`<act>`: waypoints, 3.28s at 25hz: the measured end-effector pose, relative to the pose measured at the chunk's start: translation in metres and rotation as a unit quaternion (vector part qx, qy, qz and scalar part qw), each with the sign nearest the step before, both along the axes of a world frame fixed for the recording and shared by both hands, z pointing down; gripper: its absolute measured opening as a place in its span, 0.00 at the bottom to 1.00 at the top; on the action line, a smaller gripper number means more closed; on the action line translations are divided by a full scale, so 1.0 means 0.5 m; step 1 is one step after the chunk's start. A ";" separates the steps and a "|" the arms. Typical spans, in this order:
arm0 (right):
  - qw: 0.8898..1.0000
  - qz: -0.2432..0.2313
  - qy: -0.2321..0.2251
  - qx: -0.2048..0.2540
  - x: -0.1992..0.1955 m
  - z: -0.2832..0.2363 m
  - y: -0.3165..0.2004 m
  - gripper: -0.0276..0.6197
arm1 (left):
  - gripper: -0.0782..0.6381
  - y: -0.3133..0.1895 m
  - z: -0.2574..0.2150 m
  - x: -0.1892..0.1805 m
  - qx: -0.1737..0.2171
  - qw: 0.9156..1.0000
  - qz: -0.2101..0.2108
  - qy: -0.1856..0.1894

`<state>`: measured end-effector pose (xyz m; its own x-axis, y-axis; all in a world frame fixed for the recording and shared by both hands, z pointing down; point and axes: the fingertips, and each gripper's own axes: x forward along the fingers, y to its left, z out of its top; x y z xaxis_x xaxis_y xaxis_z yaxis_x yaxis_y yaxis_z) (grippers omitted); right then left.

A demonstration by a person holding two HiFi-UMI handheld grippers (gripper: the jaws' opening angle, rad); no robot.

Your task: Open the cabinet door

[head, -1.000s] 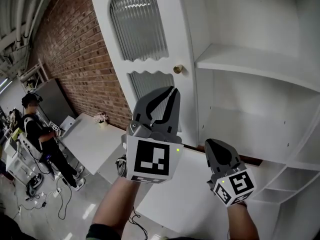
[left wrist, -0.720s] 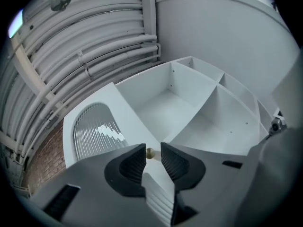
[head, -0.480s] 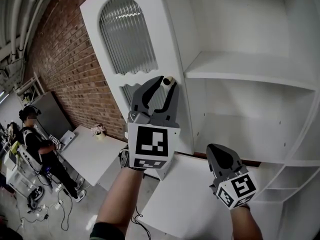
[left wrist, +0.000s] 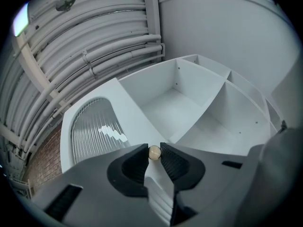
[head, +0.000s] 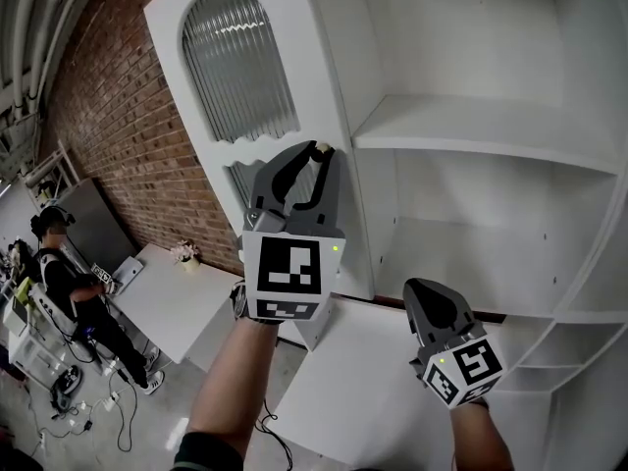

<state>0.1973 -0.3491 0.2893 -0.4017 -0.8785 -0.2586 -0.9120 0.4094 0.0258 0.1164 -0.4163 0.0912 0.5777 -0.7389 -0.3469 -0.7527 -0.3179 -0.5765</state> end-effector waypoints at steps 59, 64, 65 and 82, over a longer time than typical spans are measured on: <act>0.996 -0.075 0.043 0.008 -0.325 -0.054 0.053 0.05 | 0.23 0.262 -0.013 -0.413 -0.014 0.980 0.193 0.040; 0.994 -0.095 0.046 0.007 -0.380 -0.049 0.046 0.05 | 0.23 0.257 -0.011 -0.474 -0.014 0.982 0.181 0.052; 0.994 -0.100 0.046 0.007 -0.392 -0.048 0.044 0.05 | 0.23 0.256 -0.013 -0.483 -0.012 0.981 0.183 0.055; 0.988 -0.141 0.055 -0.001 -0.524 -0.039 0.027 0.05 | 0.20 0.236 -0.019 -0.630 -0.005 0.984 0.152 0.094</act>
<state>-0.0647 -0.3356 0.2698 -0.6562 -0.7279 -0.1990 -0.7533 0.6471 0.1172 -0.1985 -0.2985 0.0816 0.6986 -0.5455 -0.4629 -0.7152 -0.5501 -0.4311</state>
